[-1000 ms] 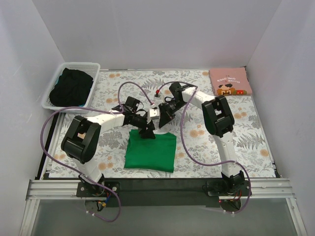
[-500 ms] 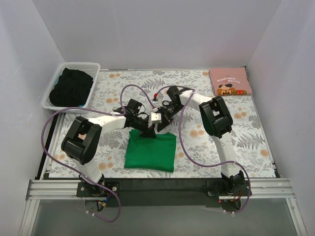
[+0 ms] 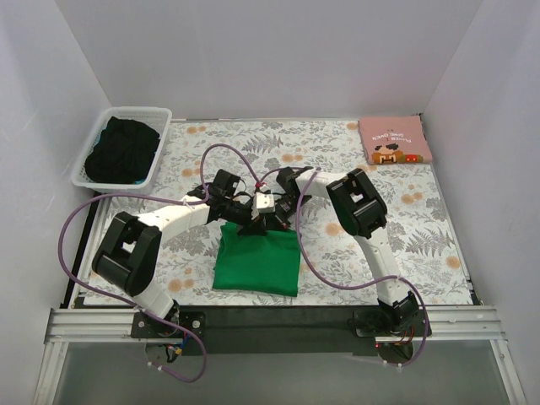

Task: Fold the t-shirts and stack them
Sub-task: Fold the tshirt

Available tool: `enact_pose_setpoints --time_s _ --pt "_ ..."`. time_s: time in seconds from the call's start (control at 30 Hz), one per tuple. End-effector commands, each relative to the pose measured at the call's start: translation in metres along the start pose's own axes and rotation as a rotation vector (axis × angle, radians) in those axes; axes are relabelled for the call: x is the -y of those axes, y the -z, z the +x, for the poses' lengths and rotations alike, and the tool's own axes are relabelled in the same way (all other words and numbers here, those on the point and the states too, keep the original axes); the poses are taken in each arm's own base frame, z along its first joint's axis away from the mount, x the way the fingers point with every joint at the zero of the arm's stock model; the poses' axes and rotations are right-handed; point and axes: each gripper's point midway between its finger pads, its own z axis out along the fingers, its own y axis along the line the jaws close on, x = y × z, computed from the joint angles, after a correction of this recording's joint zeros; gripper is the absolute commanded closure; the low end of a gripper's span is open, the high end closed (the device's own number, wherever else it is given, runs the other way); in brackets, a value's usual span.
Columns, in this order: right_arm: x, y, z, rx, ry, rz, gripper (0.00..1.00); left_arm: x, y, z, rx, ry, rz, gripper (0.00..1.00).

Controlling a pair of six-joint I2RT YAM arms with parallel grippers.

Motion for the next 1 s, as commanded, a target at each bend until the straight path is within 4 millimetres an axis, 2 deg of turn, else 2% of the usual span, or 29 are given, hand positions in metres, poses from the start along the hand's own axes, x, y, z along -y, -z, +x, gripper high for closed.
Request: enact_pose_setpoints --time_s 0.0,0.2,0.3,0.43,0.57,0.7,0.8,0.93,0.97 --pt "0.01 -0.002 0.009 -0.012 0.014 0.001 0.86 -0.009 0.012 -0.029 0.042 -0.091 -0.053 1.0" --pt "0.018 -0.006 0.025 -0.036 -0.003 0.008 0.86 -0.032 0.021 -0.053 0.079 -0.121 -0.11 1.0" --pt "0.019 -0.006 0.028 -0.04 -0.004 0.008 0.86 -0.04 0.023 -0.058 0.088 -0.131 -0.122 1.0" --pt "0.018 -0.005 0.026 -0.038 0.006 0.011 0.86 -0.047 0.021 -0.052 0.077 -0.135 -0.124 1.0" --pt "0.015 0.003 0.012 -0.019 0.037 0.041 0.85 -0.043 0.017 -0.039 0.059 -0.127 -0.11 1.0" --pt "0.016 0.021 -0.01 0.004 0.1 0.137 0.79 -0.039 0.015 -0.033 0.057 -0.11 -0.106 1.0" --pt "0.016 0.046 -0.033 0.023 0.185 0.29 0.68 -0.041 0.014 -0.029 0.048 -0.102 -0.117 1.0" --pt "0.017 0.095 -0.07 0.1 0.26 0.472 0.49 -0.05 0.011 -0.014 -0.001 -0.076 -0.15 1.0" --pt "0.016 0.117 -0.086 0.145 0.286 0.514 0.44 -0.054 0.011 -0.014 -0.006 -0.071 -0.159 0.96"
